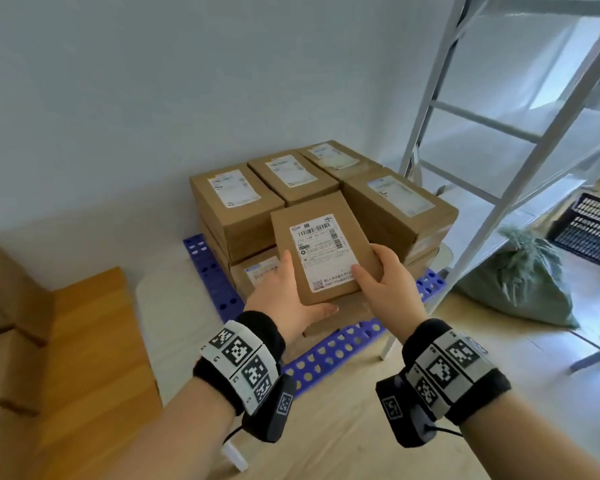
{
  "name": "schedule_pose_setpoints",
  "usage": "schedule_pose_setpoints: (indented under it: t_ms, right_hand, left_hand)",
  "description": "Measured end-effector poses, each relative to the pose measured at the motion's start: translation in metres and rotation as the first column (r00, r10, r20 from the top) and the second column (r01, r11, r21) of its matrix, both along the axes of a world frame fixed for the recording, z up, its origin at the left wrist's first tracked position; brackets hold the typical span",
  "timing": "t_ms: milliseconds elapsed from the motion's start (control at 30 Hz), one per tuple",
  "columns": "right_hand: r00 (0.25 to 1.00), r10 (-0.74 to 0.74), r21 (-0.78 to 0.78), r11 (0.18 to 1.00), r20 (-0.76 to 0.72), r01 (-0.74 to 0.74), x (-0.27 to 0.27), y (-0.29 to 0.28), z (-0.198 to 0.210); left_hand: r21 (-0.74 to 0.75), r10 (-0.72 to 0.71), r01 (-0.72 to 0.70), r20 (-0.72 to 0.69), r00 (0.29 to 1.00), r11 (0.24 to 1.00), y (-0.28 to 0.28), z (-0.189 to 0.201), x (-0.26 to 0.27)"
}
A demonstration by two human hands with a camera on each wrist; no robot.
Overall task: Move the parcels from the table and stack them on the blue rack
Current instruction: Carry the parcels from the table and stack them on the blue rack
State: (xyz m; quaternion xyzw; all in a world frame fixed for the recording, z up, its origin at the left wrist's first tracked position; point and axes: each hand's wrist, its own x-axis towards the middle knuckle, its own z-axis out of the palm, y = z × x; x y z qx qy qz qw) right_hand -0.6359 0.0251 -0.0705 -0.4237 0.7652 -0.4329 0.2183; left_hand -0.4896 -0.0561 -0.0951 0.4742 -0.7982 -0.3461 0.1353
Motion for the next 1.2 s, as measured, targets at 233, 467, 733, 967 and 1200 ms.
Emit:
schedule_pose_setpoints:
  t_ms: [233,467,733,967,1200]
  right_hand:
    - [0.957,0.21,0.127,0.974,-0.2,-0.187,-0.074,-0.039,-0.005]
    - [0.798,0.341,0.232,0.938,-0.497,-0.256,-0.173,-0.052,0.001]
    - [0.631,0.532,0.328,0.846,-0.565,-0.42,-0.22,-0.058,-0.009]
    - [0.597,0.565,0.375,0.825,-0.569,-0.423,-0.224,-0.054,-0.01]
    - [0.592,0.588,0.4,0.809,-0.55,-0.432,-0.223,-0.052,-0.003]
  left_hand:
    - [-0.035,0.096,-0.092,0.144,0.985,0.995,-0.011,-0.002,-0.054]
    - [-0.127,0.344,-0.322,0.242,0.907,0.938,0.008,0.008,-0.116]
    - [-0.131,0.422,-0.401,0.249,0.872,0.907,0.018,0.021,-0.157]
    - [-0.12,0.423,-0.406,0.252,0.87,0.906,0.015,0.017,-0.155]
    - [-0.28,0.385,-0.299,0.335,0.86,0.912,0.017,0.017,-0.166]
